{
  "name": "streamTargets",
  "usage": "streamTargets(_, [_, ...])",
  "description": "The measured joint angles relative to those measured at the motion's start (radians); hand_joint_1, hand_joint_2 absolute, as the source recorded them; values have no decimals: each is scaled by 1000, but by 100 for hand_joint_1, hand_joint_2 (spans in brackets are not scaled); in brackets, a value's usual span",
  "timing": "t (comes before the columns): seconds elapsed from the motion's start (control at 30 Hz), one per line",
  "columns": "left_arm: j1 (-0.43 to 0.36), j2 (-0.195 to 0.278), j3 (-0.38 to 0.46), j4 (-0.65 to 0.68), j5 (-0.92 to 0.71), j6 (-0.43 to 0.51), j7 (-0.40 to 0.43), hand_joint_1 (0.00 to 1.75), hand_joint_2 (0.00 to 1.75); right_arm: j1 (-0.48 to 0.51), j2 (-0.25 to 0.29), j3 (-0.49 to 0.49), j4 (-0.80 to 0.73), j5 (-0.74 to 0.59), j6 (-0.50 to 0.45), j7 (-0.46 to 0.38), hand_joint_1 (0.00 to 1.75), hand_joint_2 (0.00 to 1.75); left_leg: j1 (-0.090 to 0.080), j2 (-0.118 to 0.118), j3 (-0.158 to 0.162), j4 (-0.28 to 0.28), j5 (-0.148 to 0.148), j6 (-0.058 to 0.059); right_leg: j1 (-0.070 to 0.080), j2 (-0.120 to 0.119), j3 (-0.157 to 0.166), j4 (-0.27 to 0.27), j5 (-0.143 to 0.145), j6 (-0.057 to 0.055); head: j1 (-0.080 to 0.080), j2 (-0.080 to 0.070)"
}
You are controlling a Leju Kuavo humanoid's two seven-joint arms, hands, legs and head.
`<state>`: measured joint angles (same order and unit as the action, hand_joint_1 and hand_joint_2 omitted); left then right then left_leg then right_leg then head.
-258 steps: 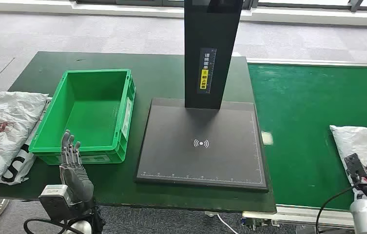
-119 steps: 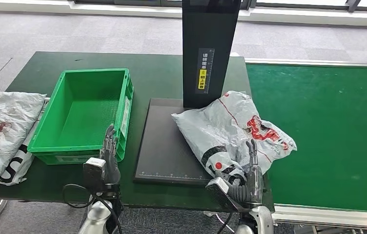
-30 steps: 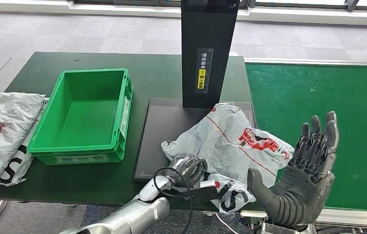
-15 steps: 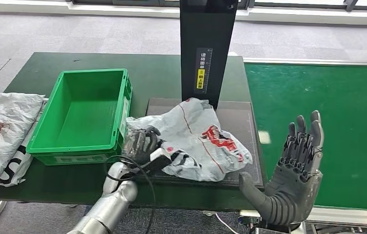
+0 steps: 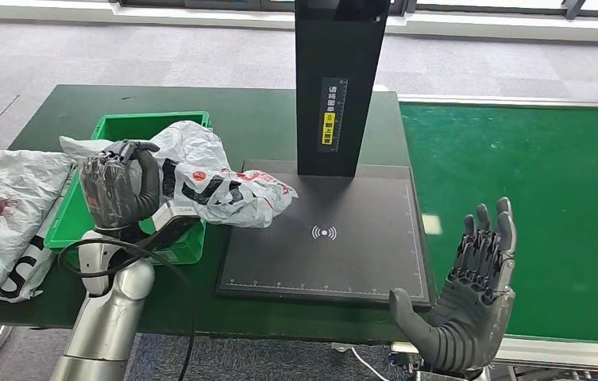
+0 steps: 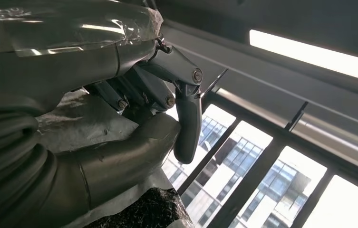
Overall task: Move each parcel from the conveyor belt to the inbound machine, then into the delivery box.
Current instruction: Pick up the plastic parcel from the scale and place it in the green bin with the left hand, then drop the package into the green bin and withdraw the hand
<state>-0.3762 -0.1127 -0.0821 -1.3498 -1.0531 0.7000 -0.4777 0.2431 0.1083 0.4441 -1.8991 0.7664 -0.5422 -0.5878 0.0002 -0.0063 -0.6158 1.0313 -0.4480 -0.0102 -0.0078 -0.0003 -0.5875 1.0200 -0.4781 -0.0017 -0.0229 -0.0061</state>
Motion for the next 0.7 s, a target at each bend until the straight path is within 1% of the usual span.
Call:
streamTargets(0.1, [-42, 1, 0, -6, -58, 0, 33, 175, 175, 10, 0, 0, 0, 3, -4, 4, 0, 175, 0, 0, 0, 0, 0, 0, 0, 0, 0, 0, 0, 0, 0, 0])
streamTargets(0.17, [-71, 4, 0, -6, -95, 0, 70, 175, 175, 15, 0, 0, 0, 3, -3, 5, 0, 175, 0, 0, 0, 0, 0, 0, 0, 0, 0, 0, 1, 0, 0, 0])
streamTargets(0.23, [-108, 14, 3, 4, -130, 0, 121, 175, 175, 17, 0, 0, 0, 2, 0, 5, 0, 175, 0, 0, 0, 0, 0, 0, 0, 0, 0, 0, 1, 0, 0, 0])
streamTargets(0.3, [-154, 29, 11, 29, -141, 0, 154, 175, 175, 18, 0, 0, 0, 1, 4, 4, 0, 175, 0, 0, 0, 0, 1, 0, 0, 0, 0, 0, 1, 0, 0, 0])
streamTargets(0.47, [-248, 80, 60, 155, -184, -1, 238, 175, 175, 18, -1, 0, 0, -2, 3, -1, 0, 175, 1, 1, 0, 0, 1, -1, 1, 2, 0, 1, 1, -1, 0, 0])
streamTargets(0.6, [-283, 112, 118, 243, -191, -1, 243, 175, 175, 19, -2, 0, 2, -6, -1, -3, 0, 175, 1, 4, 0, 0, 1, -1, 1, 4, -2, 2, 2, -2, 0, 0])
streamTargets(0.7, [-302, 131, 147, 302, -201, -1, 268, 175, 175, 19, -4, 0, 5, -16, -1, -4, 0, 175, 1, 2, 0, 0, 1, -1, 1, 3, -1, 2, 2, -3, 0, 0])
